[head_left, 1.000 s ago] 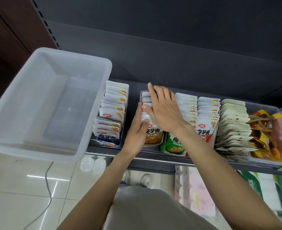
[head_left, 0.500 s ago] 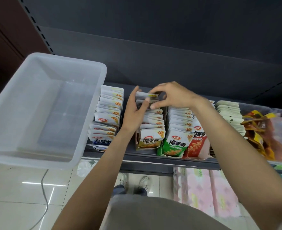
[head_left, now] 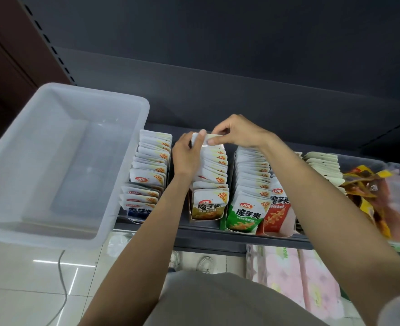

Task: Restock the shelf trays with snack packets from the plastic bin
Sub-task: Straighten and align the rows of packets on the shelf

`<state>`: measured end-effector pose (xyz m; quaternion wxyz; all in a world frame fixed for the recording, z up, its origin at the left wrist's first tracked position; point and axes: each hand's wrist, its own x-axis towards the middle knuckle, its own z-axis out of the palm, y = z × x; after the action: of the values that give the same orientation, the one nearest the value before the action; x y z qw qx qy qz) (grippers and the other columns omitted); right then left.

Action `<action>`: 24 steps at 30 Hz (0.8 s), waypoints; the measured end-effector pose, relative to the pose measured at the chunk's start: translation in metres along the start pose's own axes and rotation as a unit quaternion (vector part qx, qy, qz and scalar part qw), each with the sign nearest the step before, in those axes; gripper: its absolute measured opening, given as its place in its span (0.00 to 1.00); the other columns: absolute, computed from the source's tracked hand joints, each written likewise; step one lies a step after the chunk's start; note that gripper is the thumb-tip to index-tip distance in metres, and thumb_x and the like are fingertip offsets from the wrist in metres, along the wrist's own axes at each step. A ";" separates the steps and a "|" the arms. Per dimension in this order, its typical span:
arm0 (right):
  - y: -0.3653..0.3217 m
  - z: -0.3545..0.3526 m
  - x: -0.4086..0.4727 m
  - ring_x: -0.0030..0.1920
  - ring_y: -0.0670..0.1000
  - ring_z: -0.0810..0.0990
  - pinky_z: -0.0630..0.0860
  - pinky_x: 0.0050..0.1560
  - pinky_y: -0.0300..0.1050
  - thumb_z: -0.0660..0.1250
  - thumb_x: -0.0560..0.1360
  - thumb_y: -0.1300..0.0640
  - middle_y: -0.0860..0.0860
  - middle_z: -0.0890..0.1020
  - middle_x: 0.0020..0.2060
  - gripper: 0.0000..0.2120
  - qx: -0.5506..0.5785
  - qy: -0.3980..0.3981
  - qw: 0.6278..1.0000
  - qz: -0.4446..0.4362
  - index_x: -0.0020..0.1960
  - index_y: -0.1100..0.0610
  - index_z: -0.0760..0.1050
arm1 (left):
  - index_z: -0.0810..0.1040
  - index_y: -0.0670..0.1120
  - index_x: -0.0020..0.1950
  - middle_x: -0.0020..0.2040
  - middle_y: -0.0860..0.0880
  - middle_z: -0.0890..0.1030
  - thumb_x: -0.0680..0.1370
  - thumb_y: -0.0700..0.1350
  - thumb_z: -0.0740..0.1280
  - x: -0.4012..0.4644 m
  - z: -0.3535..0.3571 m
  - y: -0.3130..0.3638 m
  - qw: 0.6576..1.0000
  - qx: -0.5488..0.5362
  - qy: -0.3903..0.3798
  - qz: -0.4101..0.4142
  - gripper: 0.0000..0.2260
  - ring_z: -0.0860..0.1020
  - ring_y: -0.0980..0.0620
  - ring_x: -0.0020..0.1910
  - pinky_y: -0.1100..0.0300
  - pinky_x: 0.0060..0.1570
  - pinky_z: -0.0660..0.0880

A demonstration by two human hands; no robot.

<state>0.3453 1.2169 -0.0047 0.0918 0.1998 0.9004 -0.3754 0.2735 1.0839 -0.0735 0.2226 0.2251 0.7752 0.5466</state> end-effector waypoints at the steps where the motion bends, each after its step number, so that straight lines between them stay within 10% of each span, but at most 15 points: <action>1: -0.001 0.000 0.000 0.36 0.35 0.77 0.69 0.42 0.33 0.70 0.74 0.53 0.40 0.81 0.36 0.07 -0.007 0.006 1.000 0.005 0.48 0.54 0.83 | 0.76 0.46 0.45 0.43 0.49 0.78 0.80 0.50 0.60 0.002 0.000 -0.001 1.000 -0.013 0.008 -0.009 0.11 0.75 0.55 0.43 0.68 0.42 0.68; 8: -0.020 0.012 -0.059 0.41 0.43 0.82 0.79 0.53 0.41 0.67 0.77 0.59 0.52 0.83 0.51 0.14 0.013 0.211 0.977 0.030 0.61 0.58 0.77 | 0.73 0.51 0.67 0.62 0.52 0.76 0.83 0.53 0.49 -0.021 -0.010 0.014 0.992 -0.107 -0.010 -0.059 0.19 0.73 0.56 0.61 0.63 0.61 0.68; 14: -0.055 0.057 -0.106 0.67 0.52 0.71 0.66 0.66 0.42 0.57 0.82 0.55 0.57 0.71 0.69 0.25 -0.018 0.139 0.987 0.081 0.76 0.57 0.55 | 0.68 0.55 0.66 0.50 0.67 0.78 0.83 0.52 0.52 -0.083 -0.032 0.017 0.950 -0.290 -0.038 -0.110 0.14 0.76 0.74 0.43 0.80 0.37 0.70; 19: -0.054 0.087 -0.088 0.77 0.49 0.44 0.45 0.71 0.38 0.53 0.83 0.54 0.53 0.44 0.77 0.31 0.035 0.111 0.984 0.133 0.77 0.56 0.38 | 0.54 0.57 0.76 0.73 0.59 0.64 0.78 0.59 0.59 -0.111 -0.024 -0.002 0.951 -0.270 -0.119 -0.091 0.28 0.65 0.64 0.68 0.58 0.70 0.62; 24: -0.052 0.105 -0.079 0.76 0.46 0.47 0.45 0.68 0.34 0.55 0.81 0.60 0.48 0.48 0.77 0.31 0.178 0.188 0.954 0.149 0.78 0.53 0.42 | 0.50 0.56 0.77 0.65 0.69 0.66 0.81 0.47 0.55 -0.118 -0.015 -0.006 0.957 -0.255 -0.117 -0.071 0.26 0.67 0.76 0.60 0.75 0.58 0.66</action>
<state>0.3965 1.0860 -0.0201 -0.0614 0.4122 0.7795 -0.4676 0.3585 1.0010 -0.0633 0.3997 0.1673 0.5928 0.6788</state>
